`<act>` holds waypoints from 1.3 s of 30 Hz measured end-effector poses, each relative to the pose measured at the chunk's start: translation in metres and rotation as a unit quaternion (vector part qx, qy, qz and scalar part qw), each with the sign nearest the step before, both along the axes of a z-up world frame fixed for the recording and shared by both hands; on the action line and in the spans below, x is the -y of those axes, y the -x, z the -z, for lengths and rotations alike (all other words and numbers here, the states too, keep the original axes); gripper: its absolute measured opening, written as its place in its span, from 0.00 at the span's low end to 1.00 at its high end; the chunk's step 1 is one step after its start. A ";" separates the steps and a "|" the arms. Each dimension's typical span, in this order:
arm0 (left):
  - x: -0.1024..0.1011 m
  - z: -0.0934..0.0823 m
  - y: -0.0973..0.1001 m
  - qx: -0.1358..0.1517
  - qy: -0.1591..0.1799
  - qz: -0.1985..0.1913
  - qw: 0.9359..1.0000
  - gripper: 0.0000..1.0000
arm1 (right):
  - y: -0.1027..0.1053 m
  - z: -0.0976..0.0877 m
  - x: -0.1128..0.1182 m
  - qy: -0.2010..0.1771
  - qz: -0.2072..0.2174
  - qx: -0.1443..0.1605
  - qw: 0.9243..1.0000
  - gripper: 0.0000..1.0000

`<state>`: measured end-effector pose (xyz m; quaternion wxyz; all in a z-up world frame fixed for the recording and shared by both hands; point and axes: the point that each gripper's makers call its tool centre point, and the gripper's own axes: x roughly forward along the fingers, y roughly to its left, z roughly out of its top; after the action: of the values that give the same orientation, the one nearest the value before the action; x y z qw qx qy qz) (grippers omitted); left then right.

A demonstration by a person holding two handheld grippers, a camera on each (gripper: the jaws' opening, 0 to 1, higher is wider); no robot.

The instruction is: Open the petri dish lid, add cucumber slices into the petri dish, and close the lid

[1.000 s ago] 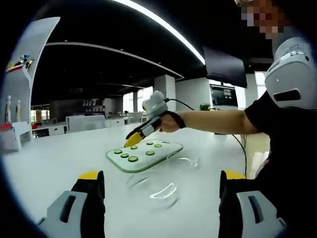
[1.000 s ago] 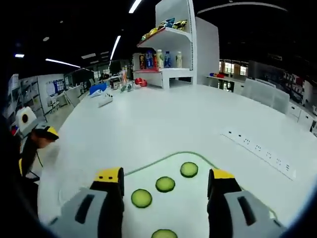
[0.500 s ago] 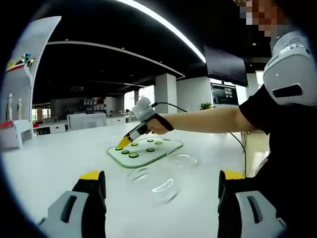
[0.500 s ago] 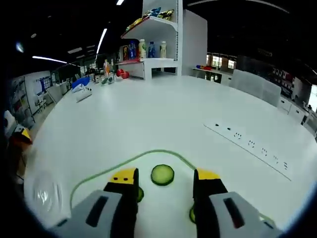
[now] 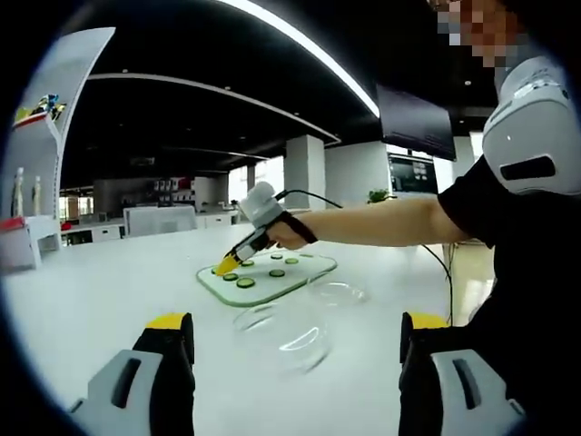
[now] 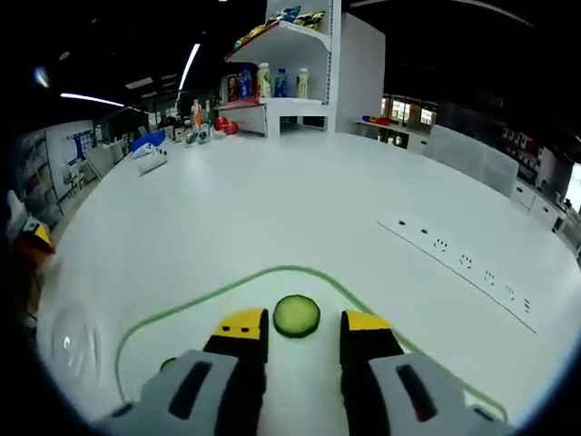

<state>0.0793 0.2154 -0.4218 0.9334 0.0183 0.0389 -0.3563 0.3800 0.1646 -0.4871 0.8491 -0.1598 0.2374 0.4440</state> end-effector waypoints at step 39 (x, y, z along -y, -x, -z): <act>0.009 -0.001 0.003 0.002 -0.008 0.010 1.000 0.91 | -0.003 -0.017 0.007 -0.012 0.005 0.011 1.000 0.18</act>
<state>0.0766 0.2069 -0.4213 0.9296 0.0270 0.0392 -0.3655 0.3831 0.1579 -0.4696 0.8554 -0.1536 0.2241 0.4411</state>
